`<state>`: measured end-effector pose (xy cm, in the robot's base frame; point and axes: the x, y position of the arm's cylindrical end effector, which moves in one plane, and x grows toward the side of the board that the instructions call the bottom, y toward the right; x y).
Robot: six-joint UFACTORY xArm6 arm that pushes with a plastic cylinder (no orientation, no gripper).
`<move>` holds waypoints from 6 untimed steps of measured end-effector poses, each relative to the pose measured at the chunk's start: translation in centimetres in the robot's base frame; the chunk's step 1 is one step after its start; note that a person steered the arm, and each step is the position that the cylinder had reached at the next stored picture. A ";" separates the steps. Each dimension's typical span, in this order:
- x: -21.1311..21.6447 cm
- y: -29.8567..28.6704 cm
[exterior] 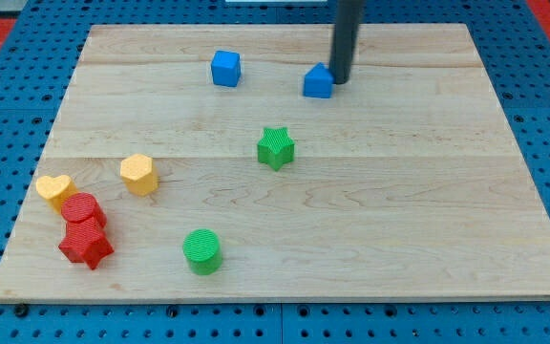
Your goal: Place the blue triangle diagonally to the bottom left of the blue triangle
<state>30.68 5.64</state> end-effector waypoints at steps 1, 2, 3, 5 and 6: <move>1.6 -7.1; 5.9 -15.3; 10.7 -15.5; 11.4 -13.2; 8.8 -13.4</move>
<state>39.44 -7.74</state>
